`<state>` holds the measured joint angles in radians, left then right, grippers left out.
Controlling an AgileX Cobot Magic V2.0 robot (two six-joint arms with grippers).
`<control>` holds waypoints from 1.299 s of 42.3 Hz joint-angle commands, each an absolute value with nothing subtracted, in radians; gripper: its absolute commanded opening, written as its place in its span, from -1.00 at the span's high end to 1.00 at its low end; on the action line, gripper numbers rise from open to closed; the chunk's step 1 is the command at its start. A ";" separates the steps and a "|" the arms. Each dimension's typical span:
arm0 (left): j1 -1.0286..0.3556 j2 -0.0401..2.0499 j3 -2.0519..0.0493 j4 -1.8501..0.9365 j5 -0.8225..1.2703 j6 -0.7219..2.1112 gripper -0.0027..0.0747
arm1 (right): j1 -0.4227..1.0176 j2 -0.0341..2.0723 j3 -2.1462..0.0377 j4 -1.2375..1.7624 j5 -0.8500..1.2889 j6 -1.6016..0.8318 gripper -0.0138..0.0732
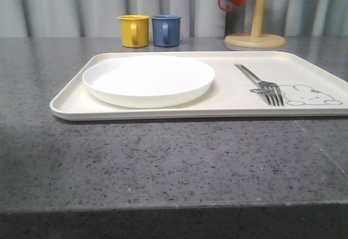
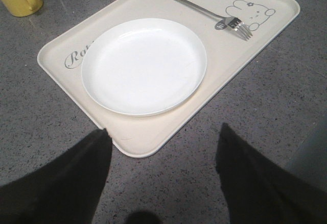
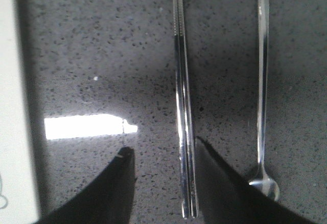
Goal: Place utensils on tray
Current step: 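Grasp the metal chopsticks with the right gripper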
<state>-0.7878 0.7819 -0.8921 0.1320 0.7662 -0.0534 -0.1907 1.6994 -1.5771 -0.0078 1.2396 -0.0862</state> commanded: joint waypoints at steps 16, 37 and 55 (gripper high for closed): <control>-0.794 0.776 -0.921 0.130 0.699 -0.062 -0.21 | -0.222 1.806 -1.605 0.000 1.342 -0.109 -0.05; -0.794 0.776 -0.921 0.130 0.699 -0.062 -0.21 | -0.222 1.831 -1.605 0.000 1.339 -0.113 0.29; -0.794 0.776 -0.921 0.130 0.699 -0.062 -0.21 | -0.212 1.817 -1.608 0.010 1.340 -0.118 0.60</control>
